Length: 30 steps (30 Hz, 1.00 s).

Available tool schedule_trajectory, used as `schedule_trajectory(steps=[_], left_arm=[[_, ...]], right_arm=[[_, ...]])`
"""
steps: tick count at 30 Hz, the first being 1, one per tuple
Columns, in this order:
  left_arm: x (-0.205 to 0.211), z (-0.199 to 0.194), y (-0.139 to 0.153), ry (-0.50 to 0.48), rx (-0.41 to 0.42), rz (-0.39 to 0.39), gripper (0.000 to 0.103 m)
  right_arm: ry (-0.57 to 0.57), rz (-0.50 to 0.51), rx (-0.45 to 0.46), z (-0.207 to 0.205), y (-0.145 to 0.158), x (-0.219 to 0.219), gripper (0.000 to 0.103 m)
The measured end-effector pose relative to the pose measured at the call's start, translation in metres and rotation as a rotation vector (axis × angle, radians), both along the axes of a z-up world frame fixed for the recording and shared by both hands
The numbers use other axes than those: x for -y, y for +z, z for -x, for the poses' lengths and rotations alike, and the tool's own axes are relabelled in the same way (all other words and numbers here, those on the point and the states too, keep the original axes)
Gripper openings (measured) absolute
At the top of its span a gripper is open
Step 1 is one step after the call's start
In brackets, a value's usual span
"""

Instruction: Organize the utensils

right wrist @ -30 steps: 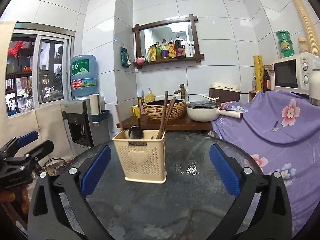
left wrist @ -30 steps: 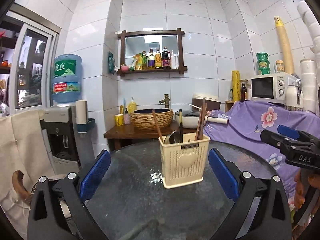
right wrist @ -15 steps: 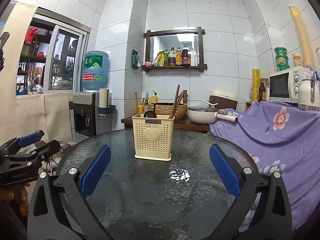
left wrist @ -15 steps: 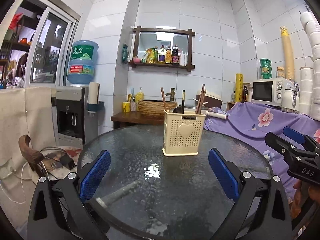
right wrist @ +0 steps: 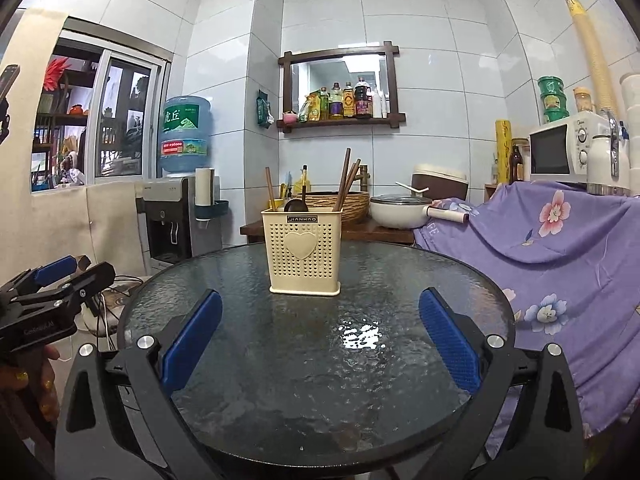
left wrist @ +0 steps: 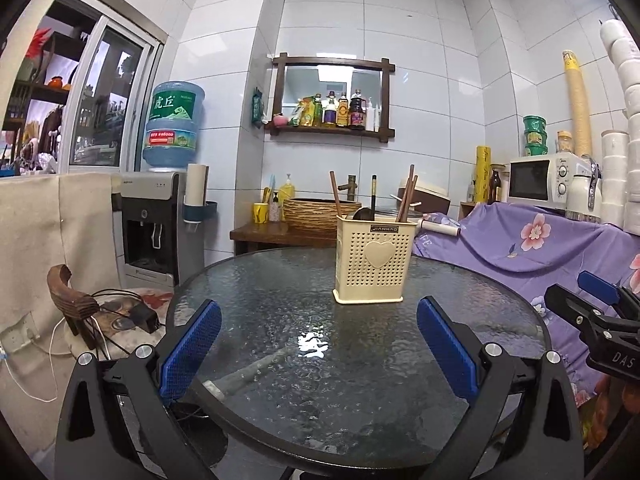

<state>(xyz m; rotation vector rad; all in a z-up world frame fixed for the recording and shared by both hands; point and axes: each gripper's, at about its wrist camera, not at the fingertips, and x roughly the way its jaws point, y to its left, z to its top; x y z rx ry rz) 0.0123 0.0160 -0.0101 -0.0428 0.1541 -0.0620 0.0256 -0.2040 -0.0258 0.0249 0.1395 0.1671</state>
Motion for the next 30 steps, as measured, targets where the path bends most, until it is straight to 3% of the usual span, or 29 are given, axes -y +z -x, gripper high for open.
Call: schedule_trajectory(steps=[30], left_arm=[[0.0068, 0.0045, 0.0024, -0.014, 0.018, 0.005, 0.096]], right_arm=[[0.006, -0.006, 0.0, -0.002, 0.0027, -0.0029, 0.097]])
